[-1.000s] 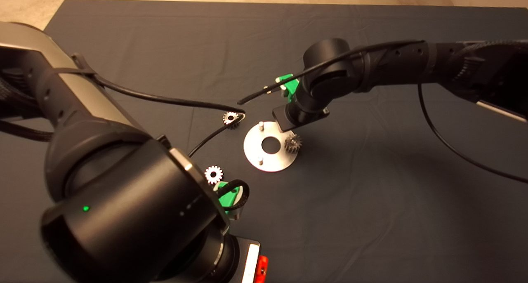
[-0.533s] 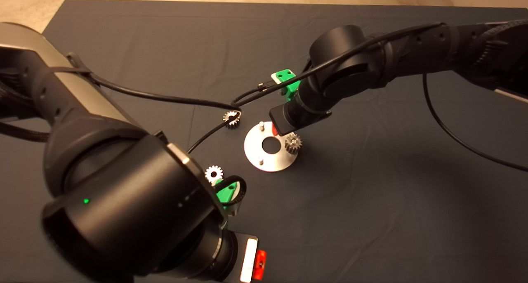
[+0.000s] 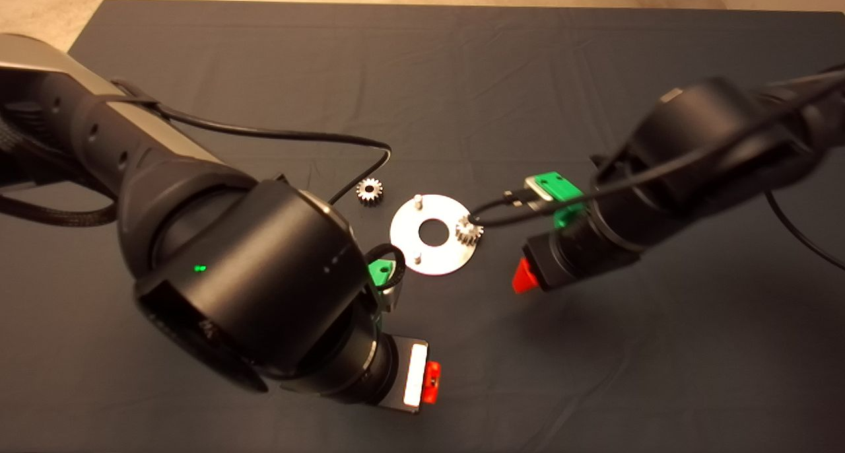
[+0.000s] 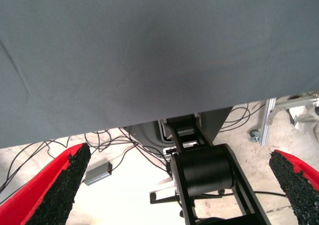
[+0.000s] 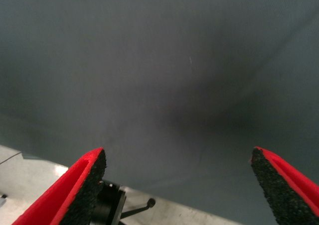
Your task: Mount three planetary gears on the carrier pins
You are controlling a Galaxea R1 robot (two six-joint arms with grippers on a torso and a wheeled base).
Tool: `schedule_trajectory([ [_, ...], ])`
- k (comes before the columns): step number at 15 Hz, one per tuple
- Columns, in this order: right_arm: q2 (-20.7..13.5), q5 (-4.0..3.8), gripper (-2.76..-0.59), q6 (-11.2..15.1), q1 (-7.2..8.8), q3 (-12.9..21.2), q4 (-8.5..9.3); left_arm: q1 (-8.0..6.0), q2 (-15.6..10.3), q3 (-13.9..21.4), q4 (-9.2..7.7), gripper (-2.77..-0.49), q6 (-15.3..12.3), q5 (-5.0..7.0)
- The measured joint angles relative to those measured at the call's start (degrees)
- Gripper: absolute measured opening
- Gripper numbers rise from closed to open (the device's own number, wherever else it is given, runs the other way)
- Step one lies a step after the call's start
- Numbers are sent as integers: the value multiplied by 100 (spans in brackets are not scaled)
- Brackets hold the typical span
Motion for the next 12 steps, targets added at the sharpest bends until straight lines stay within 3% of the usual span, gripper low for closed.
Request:
schedule_trajectory([
  [3,-277,-35,-118,173,0,398,74,-2,-3,-97,90,-64,144,-2],
  [6,-303,-24,-118,264,0,617,151,0,-3,-209,152,-64,421,-2],
  [9,-319,-27,-105,300,0,751,171,0,-3,-508,229,-64,729,-5],
  [12,-345,-24,-105,317,0,976,195,6,-4,-810,325,-64,965,0],
])
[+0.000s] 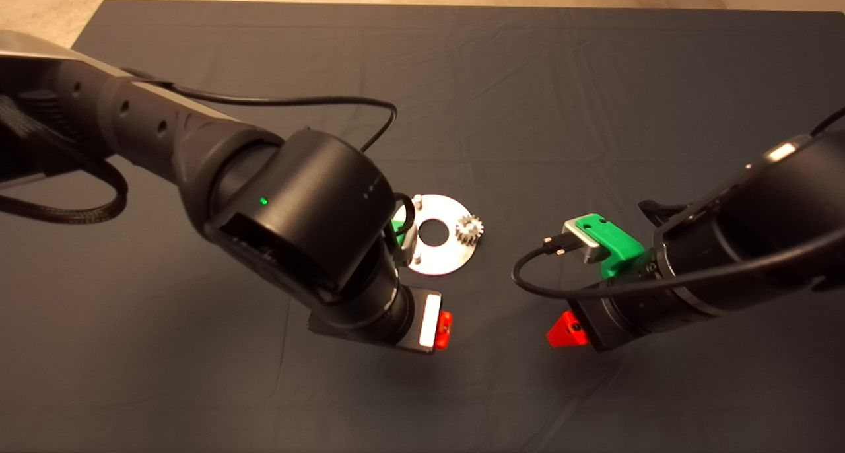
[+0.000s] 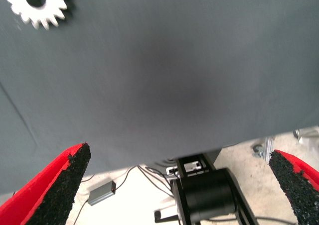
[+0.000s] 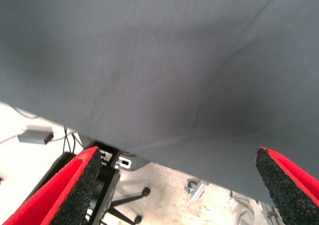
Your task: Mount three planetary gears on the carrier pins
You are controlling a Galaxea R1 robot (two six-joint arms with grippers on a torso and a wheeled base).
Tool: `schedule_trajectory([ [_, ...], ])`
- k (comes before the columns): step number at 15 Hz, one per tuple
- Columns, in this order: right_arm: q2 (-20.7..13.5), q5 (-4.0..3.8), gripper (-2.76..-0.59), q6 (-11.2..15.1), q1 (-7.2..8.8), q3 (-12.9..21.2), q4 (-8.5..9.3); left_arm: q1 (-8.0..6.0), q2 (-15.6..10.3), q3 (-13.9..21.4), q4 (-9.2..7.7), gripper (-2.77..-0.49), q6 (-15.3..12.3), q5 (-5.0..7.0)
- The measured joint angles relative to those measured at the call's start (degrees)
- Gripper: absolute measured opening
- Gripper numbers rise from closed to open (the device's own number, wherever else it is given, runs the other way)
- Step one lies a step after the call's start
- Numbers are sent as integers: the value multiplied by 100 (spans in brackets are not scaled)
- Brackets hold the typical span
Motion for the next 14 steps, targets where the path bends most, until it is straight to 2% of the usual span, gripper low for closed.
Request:
schedule_trajectory([
  [1,-15,-1,-105,1,2,51,0,41,1,-128,49,-64,107,-2],
  [3,-72,0,-105,3,2,133,0,212,1,-366,175,-64,252,-2],
  [5,-218,4,-89,5,2,237,0,367,-13,-489,345,-49,344,-5],
  [7,-425,2,-89,5,4,314,1,485,-87,-553,513,-49,379,-5],
  [11,-653,-5,-89,3,4,394,2,510,-565,-715,692,-49,411,-8],
  [14,-689,2,-89,2,6,412,2,677,-877,-875,735,-49,425,-2],
])
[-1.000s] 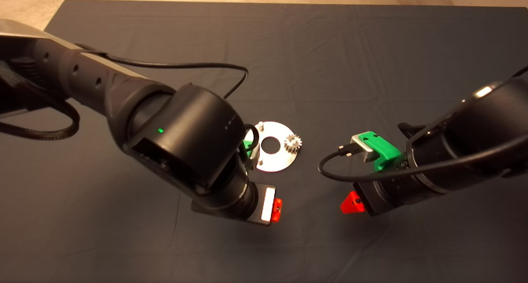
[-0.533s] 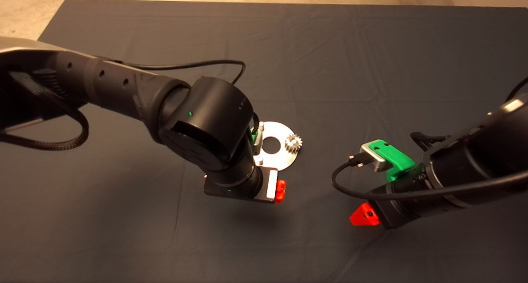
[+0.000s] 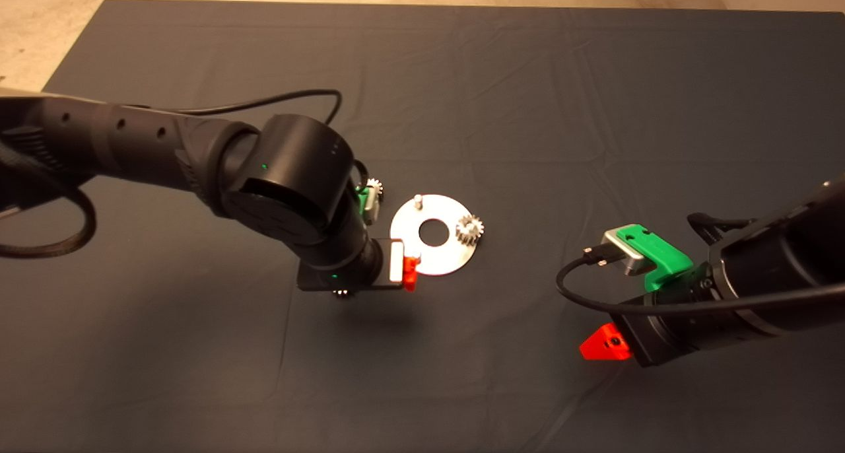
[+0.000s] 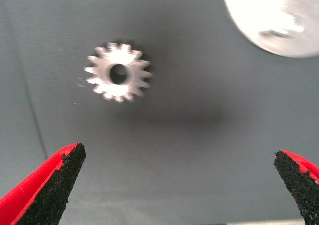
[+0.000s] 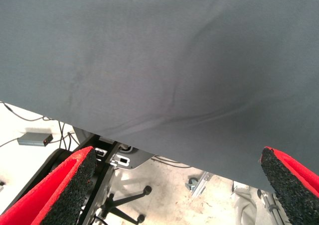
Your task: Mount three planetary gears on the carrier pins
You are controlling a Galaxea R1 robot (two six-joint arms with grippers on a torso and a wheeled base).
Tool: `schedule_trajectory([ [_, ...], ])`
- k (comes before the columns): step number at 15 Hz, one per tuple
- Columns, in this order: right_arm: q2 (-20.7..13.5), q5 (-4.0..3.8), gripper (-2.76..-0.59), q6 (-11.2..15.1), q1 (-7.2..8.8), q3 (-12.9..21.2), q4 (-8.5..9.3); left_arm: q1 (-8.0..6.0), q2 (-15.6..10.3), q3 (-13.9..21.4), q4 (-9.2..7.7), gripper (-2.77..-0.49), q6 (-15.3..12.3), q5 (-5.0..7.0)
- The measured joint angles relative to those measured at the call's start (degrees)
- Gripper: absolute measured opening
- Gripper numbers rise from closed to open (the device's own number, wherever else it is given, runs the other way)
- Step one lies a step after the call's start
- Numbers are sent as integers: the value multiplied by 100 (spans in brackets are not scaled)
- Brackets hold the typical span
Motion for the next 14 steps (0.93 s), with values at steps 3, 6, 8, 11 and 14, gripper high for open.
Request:
schedule_trajectory([
  [3,-41,-7,-89,0,2,5,0,147,-153,-113,32,-49,13,-7],
  [6,-44,-2,-89,0,17,13,0,286,-214,-234,41,-49,20,-2],
  [8,-44,-5,-89,0,16,13,0,357,-214,-306,43,-49,66,-5],
  [11,-44,-5,-89,0,16,18,0,503,-210,-428,61,-49,201,-6],
  [14,-44,-1,-89,0,16,24,0,561,-79,-561,131,-49,369,-2],
])
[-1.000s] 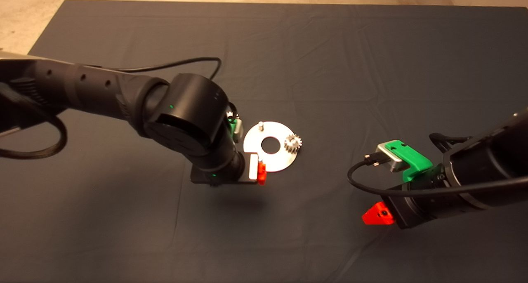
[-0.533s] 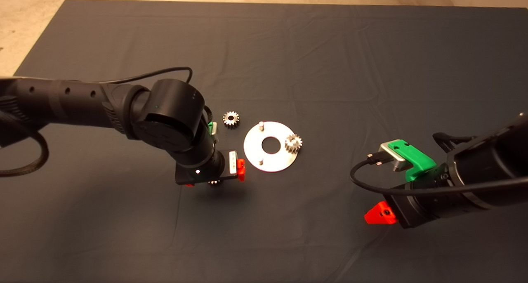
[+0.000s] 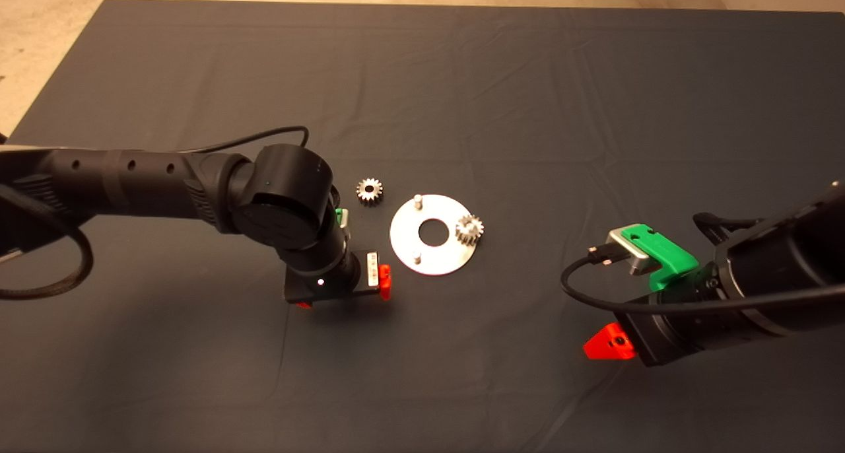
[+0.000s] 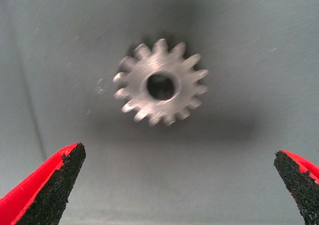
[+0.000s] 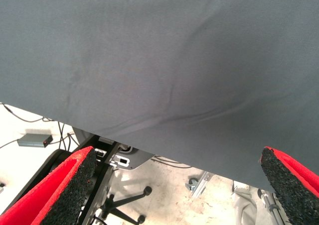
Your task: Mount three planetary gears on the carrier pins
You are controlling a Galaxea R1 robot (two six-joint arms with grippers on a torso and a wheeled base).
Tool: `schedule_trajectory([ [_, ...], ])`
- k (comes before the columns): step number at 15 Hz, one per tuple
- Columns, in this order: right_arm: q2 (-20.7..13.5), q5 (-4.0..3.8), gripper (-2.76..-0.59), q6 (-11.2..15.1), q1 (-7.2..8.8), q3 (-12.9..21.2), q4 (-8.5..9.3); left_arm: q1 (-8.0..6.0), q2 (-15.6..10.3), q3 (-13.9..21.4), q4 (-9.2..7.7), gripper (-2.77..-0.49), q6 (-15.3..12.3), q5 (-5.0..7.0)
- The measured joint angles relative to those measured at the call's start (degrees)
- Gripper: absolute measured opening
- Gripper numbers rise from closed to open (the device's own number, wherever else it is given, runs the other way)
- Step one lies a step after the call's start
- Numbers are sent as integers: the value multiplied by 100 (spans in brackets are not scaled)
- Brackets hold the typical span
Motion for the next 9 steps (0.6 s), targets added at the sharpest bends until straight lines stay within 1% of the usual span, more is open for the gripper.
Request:
schedule_trajectory([
  [2,2,-2,-89,0,0,0,2,0,143,-158,81,-49,141,-5],
  [4,-2,-4,-89,0,0,11,2,16,232,-287,101,-49,297,-9],
  [9,0,-2,-89,0,0,52,6,29,234,-561,166,-49,623,-5],
])
